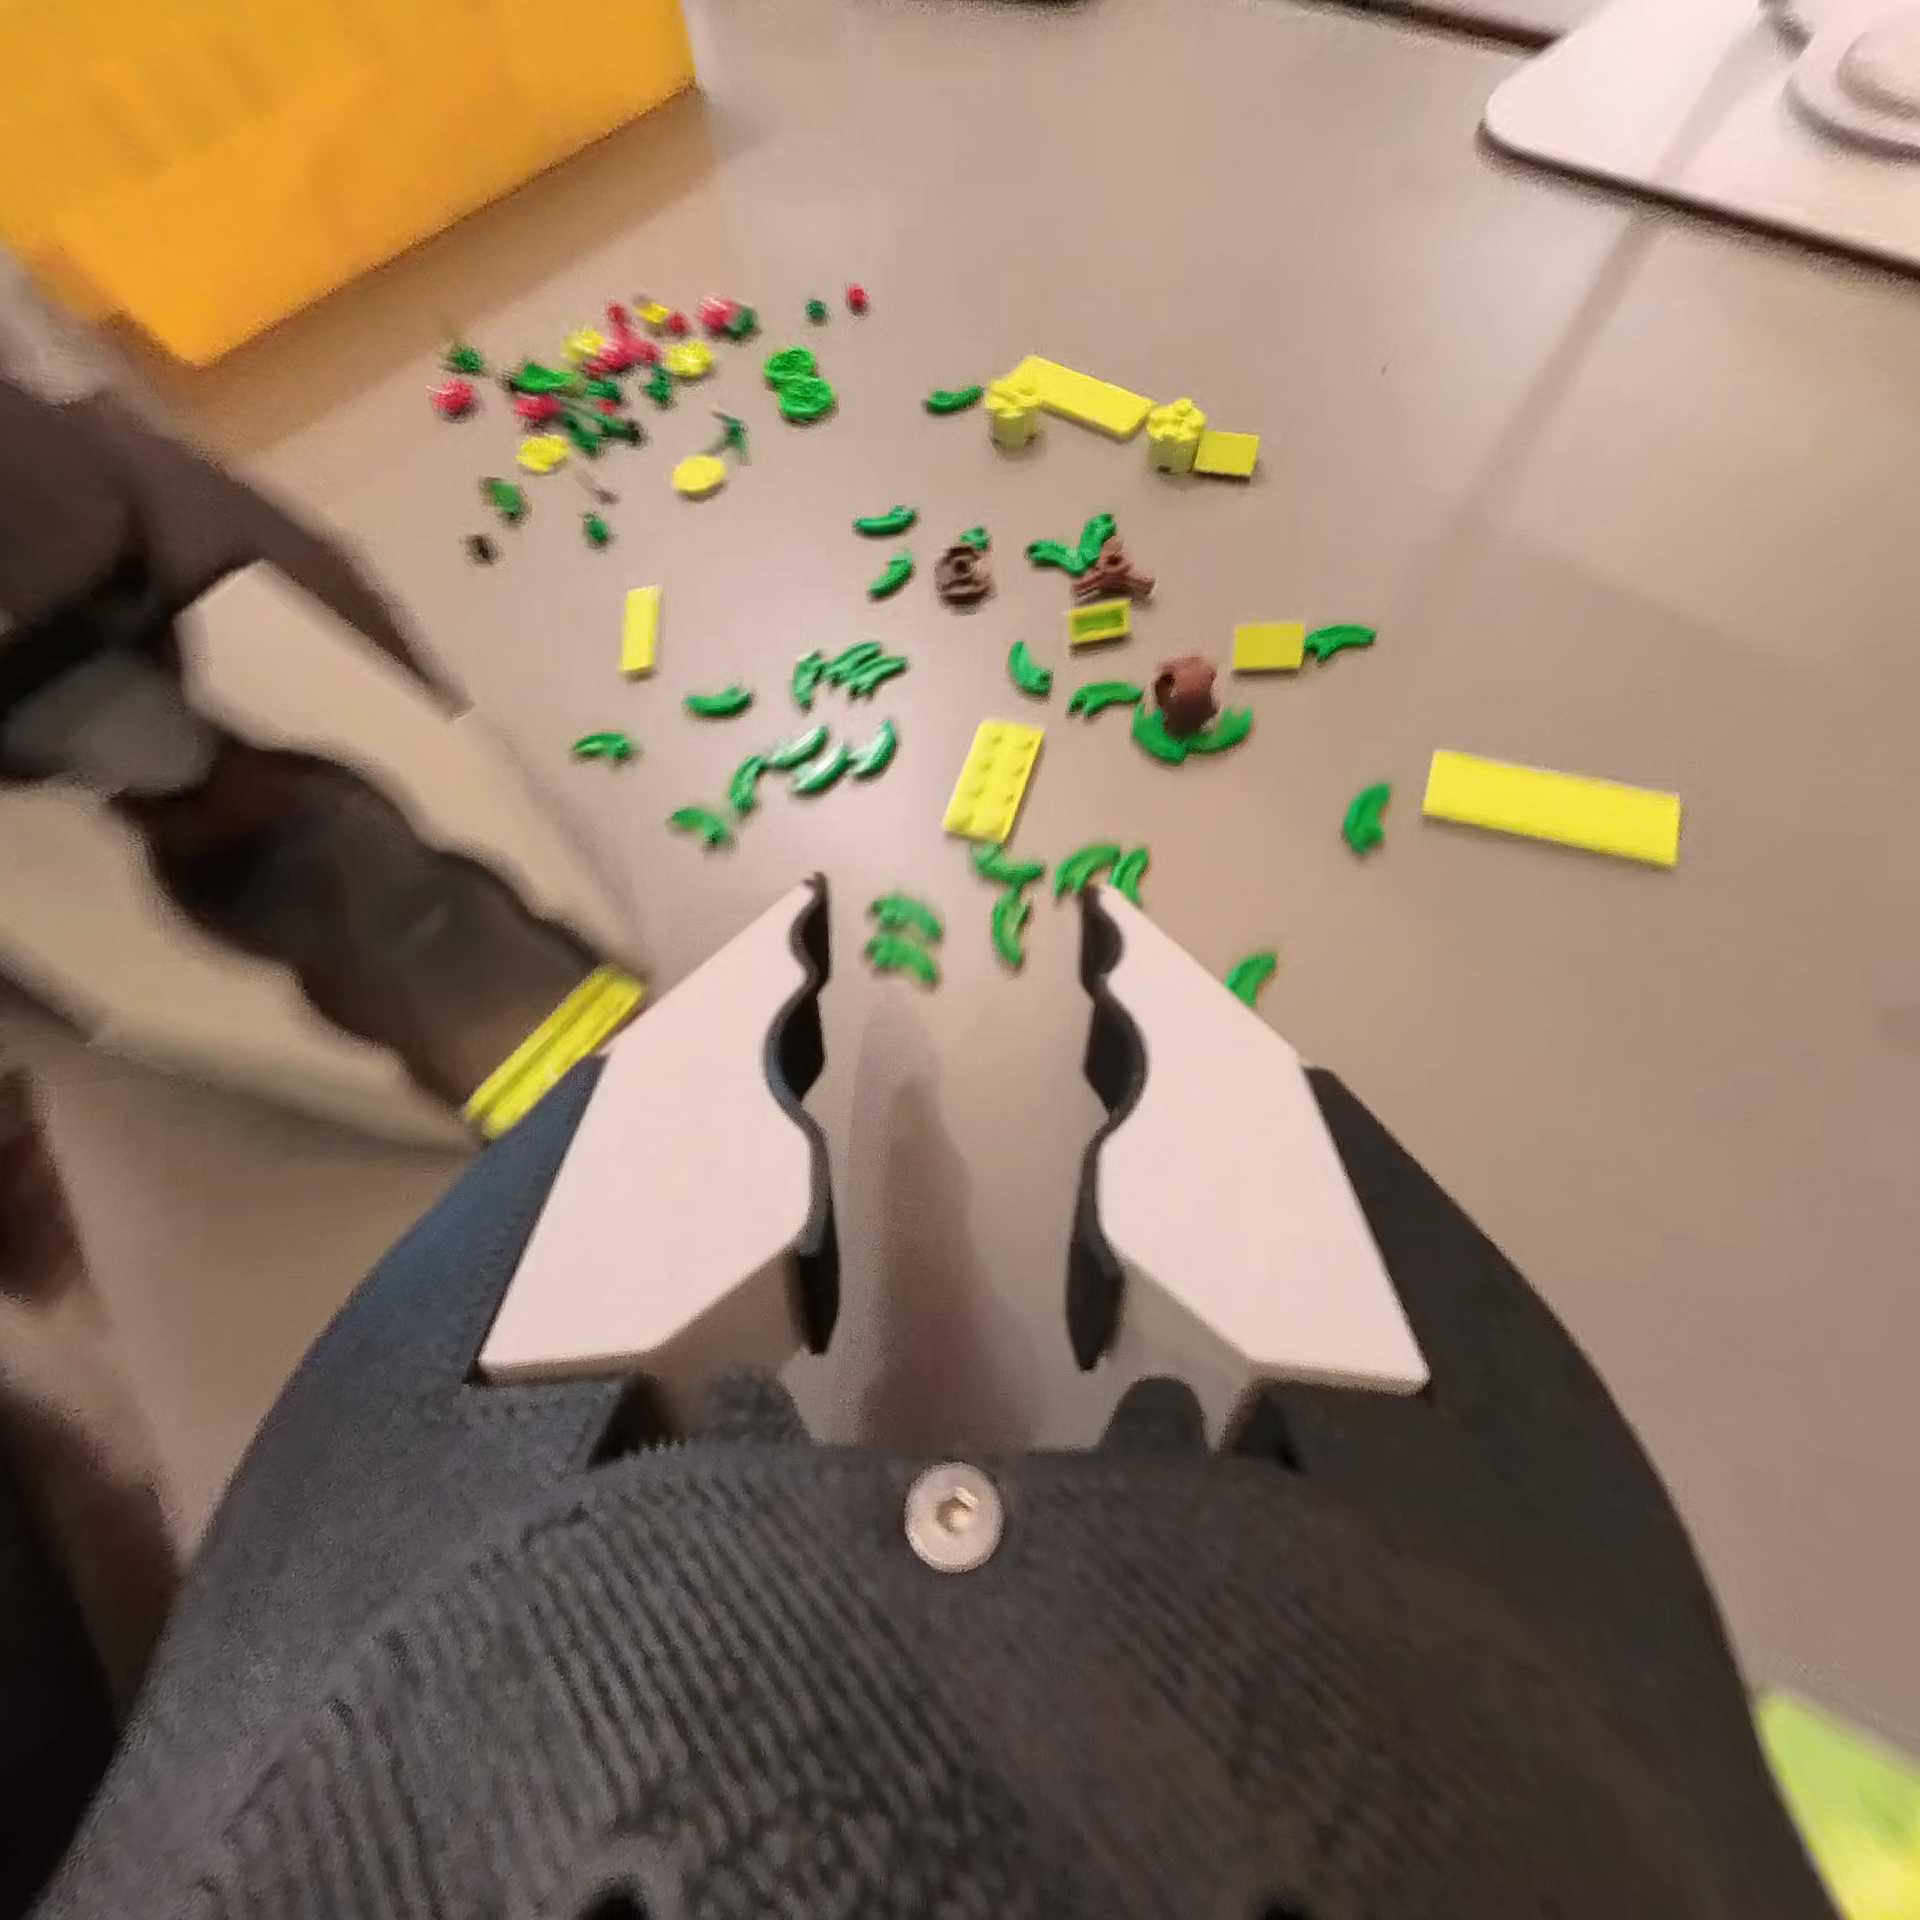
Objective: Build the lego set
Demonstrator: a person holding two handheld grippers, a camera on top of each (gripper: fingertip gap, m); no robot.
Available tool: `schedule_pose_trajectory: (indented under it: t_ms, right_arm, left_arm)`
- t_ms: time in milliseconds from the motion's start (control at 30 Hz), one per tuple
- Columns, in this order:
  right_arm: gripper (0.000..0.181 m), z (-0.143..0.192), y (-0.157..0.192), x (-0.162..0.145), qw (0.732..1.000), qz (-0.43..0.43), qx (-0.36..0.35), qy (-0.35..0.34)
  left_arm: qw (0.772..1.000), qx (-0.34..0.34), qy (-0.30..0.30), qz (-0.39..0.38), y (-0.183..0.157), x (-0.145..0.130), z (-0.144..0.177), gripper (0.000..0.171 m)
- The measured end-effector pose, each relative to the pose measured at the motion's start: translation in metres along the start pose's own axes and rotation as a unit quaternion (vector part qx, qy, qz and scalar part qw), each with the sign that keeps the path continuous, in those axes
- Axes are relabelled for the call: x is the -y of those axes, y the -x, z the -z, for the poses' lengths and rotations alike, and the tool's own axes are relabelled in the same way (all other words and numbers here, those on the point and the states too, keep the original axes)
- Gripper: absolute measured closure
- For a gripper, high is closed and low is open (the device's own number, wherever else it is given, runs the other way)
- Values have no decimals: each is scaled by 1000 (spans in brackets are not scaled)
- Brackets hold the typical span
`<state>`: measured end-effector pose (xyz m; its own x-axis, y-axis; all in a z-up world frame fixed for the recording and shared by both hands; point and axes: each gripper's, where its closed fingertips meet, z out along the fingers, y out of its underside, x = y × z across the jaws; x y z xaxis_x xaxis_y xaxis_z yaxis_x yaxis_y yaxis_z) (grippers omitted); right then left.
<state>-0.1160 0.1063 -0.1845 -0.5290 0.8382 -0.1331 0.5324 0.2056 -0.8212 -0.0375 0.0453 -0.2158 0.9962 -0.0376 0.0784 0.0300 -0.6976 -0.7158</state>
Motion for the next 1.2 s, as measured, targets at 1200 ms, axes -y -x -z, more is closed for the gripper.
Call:
schedule_pose_trajectory:
  t_ms: [1200]
  right_arm:
    - [150, 86, 19, -92, 947, 209, 143, 196]
  left_arm:
    - [1000, 7, 3, -12, -1, -1, -1, 129]
